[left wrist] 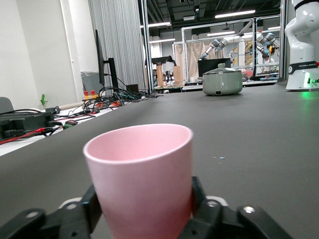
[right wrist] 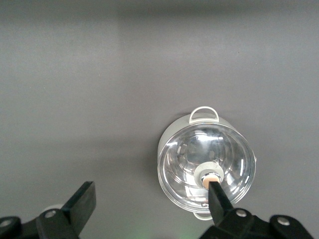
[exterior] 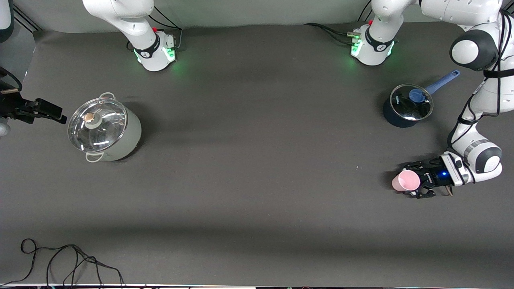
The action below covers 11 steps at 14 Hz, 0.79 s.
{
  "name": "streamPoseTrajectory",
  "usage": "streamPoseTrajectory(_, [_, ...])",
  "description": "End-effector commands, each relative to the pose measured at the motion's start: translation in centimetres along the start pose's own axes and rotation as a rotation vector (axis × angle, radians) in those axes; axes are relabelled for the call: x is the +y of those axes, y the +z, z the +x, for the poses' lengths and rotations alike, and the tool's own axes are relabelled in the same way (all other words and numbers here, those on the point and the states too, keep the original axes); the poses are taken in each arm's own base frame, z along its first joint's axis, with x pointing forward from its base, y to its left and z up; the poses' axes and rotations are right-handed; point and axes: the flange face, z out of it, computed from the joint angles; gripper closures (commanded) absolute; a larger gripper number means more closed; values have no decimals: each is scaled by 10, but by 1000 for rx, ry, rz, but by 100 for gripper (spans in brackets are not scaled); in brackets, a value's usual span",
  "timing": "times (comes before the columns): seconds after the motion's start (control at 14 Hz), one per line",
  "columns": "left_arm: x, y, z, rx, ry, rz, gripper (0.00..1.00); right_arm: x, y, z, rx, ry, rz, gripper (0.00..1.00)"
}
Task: Transfer pink cup from left to right arm
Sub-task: 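Close the left gripper around the pink cup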
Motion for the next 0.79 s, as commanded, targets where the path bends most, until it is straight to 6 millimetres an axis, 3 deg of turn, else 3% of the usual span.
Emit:
streamPoseTrajectory(0.0, [-5,11,-3,13,16,9,100,0,-1,1,5,-10,20,0])
streamPoseTrajectory(0.22, [-22,50,13,50,0,-4,100,0,-1,1,5,-10,20,0])
streamPoseTrajectory(0.5, [-55,118,58,95,-20,4,100,0,-2,1,6,-8,20,0])
streamPoseTrajectory(0.72, [-87,167,104,108,-63,49,100,0,-1,1,5,-7,20,0])
